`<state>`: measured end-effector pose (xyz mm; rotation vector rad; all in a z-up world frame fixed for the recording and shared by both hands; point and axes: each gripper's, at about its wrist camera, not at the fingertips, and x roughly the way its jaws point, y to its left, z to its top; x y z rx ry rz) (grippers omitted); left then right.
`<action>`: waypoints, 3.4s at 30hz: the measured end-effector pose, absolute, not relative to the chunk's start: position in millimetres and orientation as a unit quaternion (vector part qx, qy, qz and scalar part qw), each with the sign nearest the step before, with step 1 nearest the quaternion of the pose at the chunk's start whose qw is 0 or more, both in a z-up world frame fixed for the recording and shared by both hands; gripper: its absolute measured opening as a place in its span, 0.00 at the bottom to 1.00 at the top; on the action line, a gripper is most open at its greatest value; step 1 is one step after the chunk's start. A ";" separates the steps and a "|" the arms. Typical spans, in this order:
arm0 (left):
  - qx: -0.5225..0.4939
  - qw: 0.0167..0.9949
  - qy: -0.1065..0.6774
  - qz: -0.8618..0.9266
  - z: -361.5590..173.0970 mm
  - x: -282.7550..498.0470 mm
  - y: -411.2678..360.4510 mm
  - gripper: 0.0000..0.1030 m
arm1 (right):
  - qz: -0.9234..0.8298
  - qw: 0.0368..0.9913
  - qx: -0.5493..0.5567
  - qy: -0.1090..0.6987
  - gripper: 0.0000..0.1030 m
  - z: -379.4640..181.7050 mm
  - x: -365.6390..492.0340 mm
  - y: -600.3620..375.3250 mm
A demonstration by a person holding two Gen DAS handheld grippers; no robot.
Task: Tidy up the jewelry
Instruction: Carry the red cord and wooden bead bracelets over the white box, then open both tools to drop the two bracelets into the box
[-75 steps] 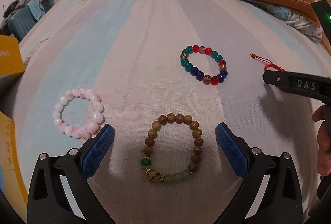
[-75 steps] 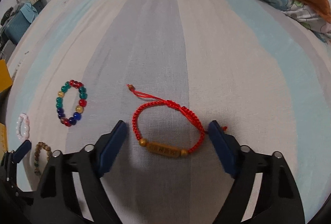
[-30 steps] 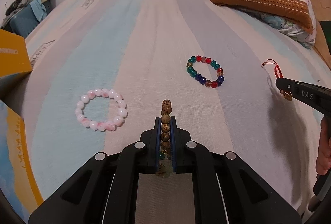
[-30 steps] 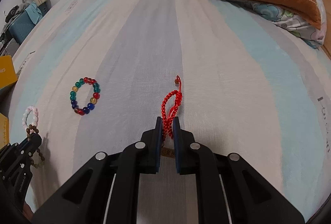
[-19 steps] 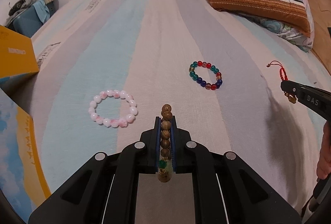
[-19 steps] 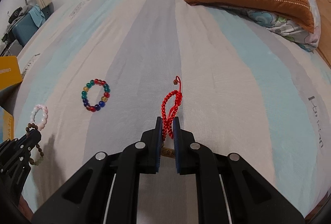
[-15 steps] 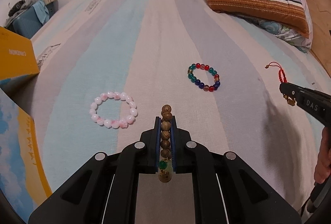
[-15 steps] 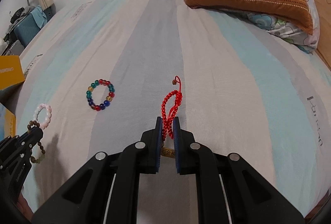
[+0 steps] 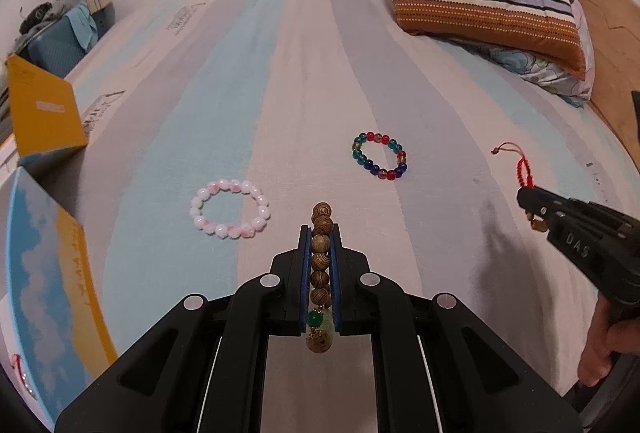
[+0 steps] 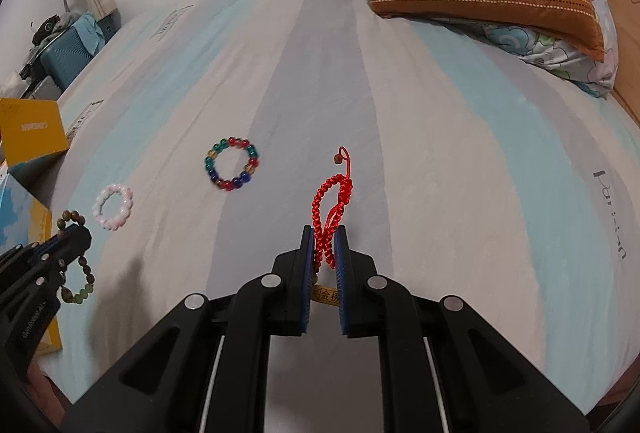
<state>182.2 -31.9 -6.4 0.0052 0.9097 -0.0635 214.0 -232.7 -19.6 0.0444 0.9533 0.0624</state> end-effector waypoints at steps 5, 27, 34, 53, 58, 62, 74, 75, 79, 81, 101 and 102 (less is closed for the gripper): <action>0.001 0.900 0.436 -0.026 2.4 170.9 -25.9 0.07 | 0.036 0.890 0.018 0.454 0.09 -12.1 203.0 -222.4; -0.019 0.909 0.417 -0.004 40.4 120.2 19.4 0.07 | 0.063 0.896 -0.012 0.440 0.09 22.1 161.6 -166.5; -0.024 0.913 0.407 0.009 53.8 98.3 41.5 0.07 | 0.075 0.897 -0.018 0.435 0.09 31.1 145.8 -142.8; -0.061 0.918 0.381 0.096 91.7 10.8 170.4 0.07 | 0.134 0.899 -0.042 0.415 0.09 60.1 93.0 -27.6; -0.079 0.909 0.388 0.127 82.1 -9.8 216.2 0.07 | 0.161 0.898 -0.055 0.406 0.09 67.8 78.2 19.8; -0.090 0.904 0.391 0.147 75.9 -25.1 247.2 0.07 | 0.185 0.895 -0.066 0.400 0.09 72.7 67.0 59.7; -0.104 0.883 0.417 0.188 51.2 -36.5 311.0 0.07 | 0.243 0.879 -0.104 0.397 0.09 69.0 47.4 157.8; -0.105 0.881 0.420 0.189 48.3 -34.6 314.7 0.07 | 0.247 0.876 -0.106 0.401 0.09 66.2 48.1 163.8; -0.110 0.870 0.440 0.194 33.2 -25.7 329.1 0.07 | 0.255 0.863 -0.121 0.419 0.09 53.6 56.5 185.8; -0.114 0.866 0.444 0.198 26.9 -22.6 334.7 0.07 | 0.260 0.858 -0.129 0.424 0.09 47.1 60.7 197.3; -0.124 0.850 0.464 0.218 1.6 -19.8 348.8 0.14 | 0.266 0.838 -0.138 0.456 0.26 7.5 66.9 215.7; -0.123 0.849 0.463 0.221 2.9 -21.0 348.5 0.17 | 0.267 0.839 -0.138 0.454 0.32 9.2 65.9 216.5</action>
